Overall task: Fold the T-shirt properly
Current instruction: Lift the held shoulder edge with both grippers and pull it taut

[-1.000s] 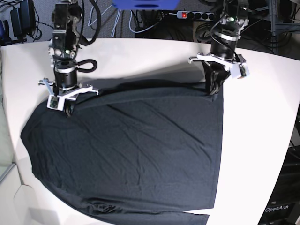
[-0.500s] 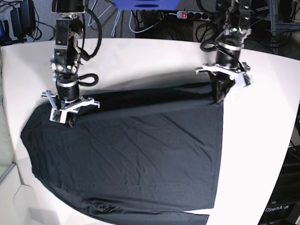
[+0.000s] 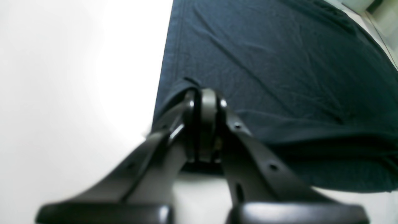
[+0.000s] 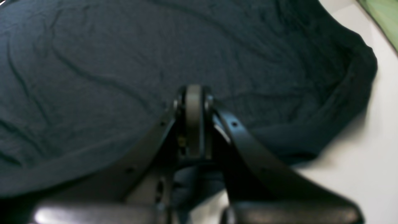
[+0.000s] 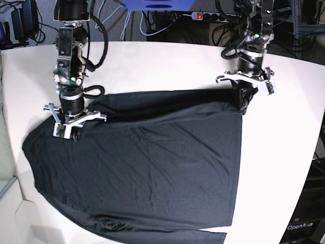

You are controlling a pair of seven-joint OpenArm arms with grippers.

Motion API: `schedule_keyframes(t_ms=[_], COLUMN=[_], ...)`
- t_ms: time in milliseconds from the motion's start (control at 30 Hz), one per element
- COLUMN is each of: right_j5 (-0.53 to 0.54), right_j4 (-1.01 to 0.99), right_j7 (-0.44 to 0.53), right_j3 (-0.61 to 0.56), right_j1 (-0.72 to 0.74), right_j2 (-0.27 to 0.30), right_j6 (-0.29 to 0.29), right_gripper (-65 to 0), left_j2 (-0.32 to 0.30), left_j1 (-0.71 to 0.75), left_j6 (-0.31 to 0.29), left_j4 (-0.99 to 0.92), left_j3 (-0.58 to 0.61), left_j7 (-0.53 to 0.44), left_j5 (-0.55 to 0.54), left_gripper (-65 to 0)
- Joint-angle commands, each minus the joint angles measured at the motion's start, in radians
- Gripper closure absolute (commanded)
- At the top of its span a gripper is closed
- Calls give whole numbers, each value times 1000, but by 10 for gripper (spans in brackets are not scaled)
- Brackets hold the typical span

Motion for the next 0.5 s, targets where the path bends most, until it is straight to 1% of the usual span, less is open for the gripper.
schedule_keyframes(t_ms=[0,167,467], right_j5=[-5,-57,-57], right_j4=[16,-17,-23], right_j7=[29,34,32], right_j3=[1,-11,-19], right_j1=[19,36,33], right_j2=[5,1,-1], right_j6=[2,2,2], right_gripper=[-1,-1,0], left_j2=[-3,-3,-5], left_j1=[-7,-13,-35], left_j6=[-7,-7,-7], left_j4=[13,8,-4], left_j3=[0,0,-4], left_j7=[-29,-29,-29], left_j5=[-5,-5,-5], left_gripper=[0,0,0])
